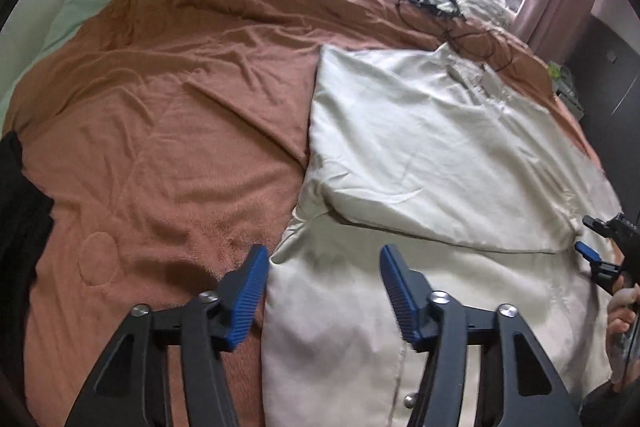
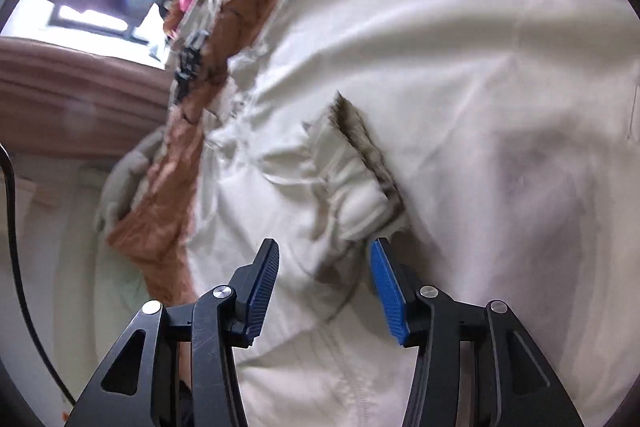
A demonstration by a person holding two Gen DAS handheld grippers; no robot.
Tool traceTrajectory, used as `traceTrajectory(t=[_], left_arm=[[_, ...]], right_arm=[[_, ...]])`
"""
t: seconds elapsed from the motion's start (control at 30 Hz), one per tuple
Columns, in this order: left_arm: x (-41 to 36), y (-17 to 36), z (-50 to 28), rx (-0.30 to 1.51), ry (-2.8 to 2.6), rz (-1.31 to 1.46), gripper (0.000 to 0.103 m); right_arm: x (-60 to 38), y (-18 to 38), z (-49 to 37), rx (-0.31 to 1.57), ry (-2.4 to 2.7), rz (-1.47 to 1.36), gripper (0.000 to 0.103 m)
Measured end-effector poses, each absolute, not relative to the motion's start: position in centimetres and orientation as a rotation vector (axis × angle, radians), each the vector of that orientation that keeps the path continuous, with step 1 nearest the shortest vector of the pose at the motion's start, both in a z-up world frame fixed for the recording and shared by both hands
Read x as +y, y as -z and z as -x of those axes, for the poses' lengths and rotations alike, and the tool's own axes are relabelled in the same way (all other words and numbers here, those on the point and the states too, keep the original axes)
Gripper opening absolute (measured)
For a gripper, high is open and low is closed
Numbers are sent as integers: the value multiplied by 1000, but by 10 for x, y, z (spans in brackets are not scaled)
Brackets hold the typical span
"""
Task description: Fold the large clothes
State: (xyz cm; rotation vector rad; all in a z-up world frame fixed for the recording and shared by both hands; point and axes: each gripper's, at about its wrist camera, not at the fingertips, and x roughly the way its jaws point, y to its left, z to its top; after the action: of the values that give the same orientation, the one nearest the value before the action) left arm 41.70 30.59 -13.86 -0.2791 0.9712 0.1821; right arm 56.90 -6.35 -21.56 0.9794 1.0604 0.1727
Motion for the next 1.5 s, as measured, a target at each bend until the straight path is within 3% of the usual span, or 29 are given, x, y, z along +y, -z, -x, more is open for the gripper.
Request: traceTrajectory(t=[0.1, 0.27, 0.33, 0.4, 0.5, 0.73, 1.03, 1.13, 1.2, 1.27, 1.37, 1.5], left_arm=[[309, 156, -427, 1004, -184, 281, 45], [314, 175, -445, 1020, -182, 293, 44], [313, 181, -455, 1025, -183, 267, 44], [312, 185, -461, 1019, -195, 247, 44], [316, 195, -472, 1035, -208, 250, 41], [319, 198, -474, 1028, -222, 242, 34], [318, 194, -468, 1064, -270, 282, 33], [315, 188, -465, 1075, -297, 274, 34], [313, 181, -460, 1069, -296, 289, 37], [309, 172, -456, 1059, -284, 306, 59], [297, 156, -450, 1019, -267, 302, 81], [279, 135, -450, 968, -251, 292, 82]], right_arm=[[-45, 227, -575, 1119, -200, -989, 49], [-31, 235, -587, 1120, -221, -958, 48], [-33, 238, -595, 1107, -222, -974, 37], [-38, 243, -599, 1111, -206, -965, 18], [-50, 250, -605, 1089, -211, -1004, 14], [-84, 249, -614, 1012, -210, -1051, 11], [-84, 263, -628, 994, -257, -1045, 11], [-85, 260, -627, 1010, -257, -1059, 21], [-92, 252, -618, 1003, -233, -1089, 47], [-100, 242, -613, 982, -210, -1091, 68], [-116, 221, -604, 959, -142, -1041, 72], [-139, 196, -602, 957, -125, -944, 72]])
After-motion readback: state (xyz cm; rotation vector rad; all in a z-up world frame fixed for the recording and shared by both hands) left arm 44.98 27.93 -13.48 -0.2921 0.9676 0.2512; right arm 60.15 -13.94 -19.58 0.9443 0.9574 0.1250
